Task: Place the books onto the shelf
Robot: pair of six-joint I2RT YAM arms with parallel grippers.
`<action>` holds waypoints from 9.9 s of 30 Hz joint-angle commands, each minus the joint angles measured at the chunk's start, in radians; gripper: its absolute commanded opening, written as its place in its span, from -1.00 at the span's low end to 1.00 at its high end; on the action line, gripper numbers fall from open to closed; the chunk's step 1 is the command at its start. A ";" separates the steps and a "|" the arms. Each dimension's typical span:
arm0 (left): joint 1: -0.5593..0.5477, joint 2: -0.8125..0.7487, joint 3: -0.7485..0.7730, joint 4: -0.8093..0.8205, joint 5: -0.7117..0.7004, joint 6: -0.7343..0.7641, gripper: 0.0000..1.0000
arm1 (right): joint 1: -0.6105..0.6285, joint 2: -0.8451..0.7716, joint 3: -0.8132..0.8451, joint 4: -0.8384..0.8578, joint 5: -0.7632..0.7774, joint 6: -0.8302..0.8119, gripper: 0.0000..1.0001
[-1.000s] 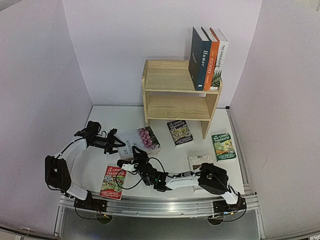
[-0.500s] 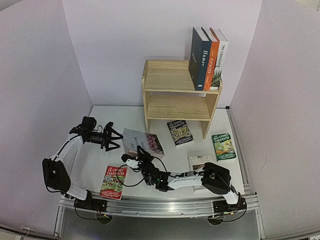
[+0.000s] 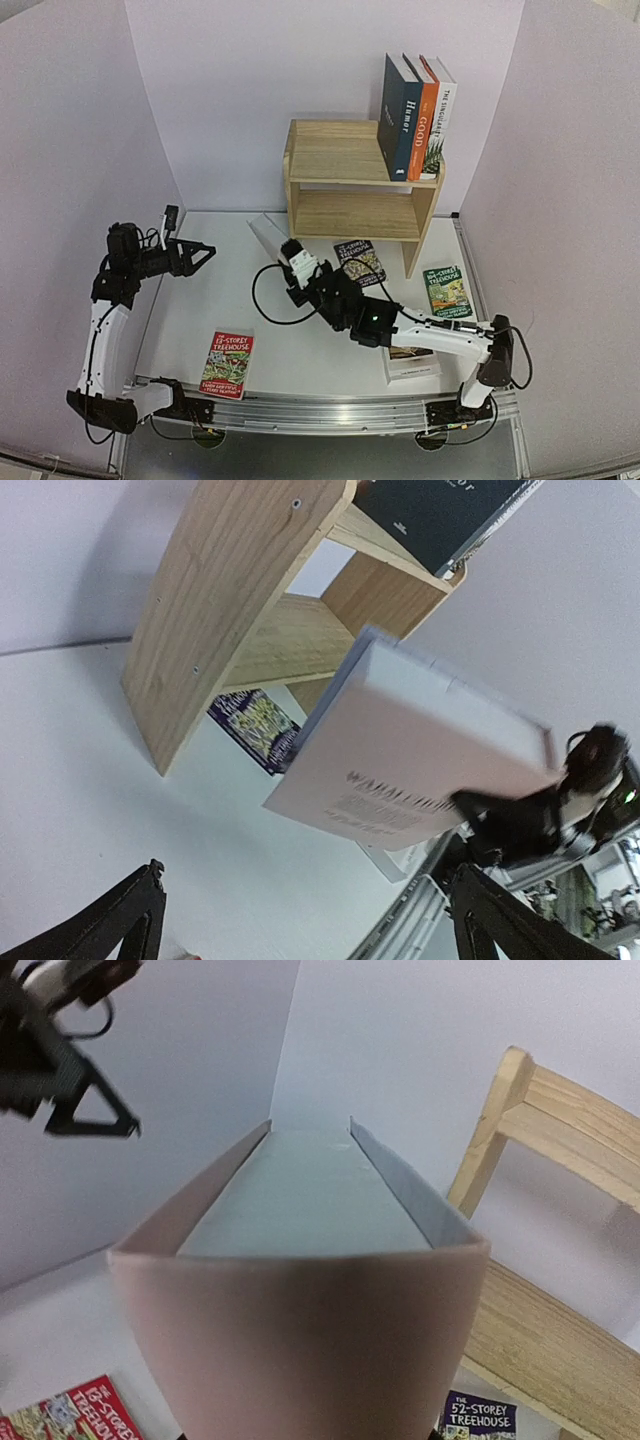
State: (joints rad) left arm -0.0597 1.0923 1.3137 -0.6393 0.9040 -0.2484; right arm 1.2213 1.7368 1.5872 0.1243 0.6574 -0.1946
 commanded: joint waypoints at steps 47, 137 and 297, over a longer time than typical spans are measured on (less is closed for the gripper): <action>0.000 -0.116 -0.276 0.067 -0.061 0.110 0.99 | -0.536 0.328 0.955 -0.136 -0.015 -0.110 -0.35; -0.001 -0.126 -0.315 0.027 -0.005 0.113 0.99 | -0.475 0.102 0.551 0.182 0.081 -0.184 0.50; -0.001 -0.123 -0.417 0.053 0.026 0.073 0.99 | -0.421 0.253 0.620 0.244 0.429 -0.123 -0.72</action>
State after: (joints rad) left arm -0.0601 0.9752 0.8871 -0.5938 0.9157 -0.1978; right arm 0.8162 1.9780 2.1699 0.3151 1.0564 -0.2995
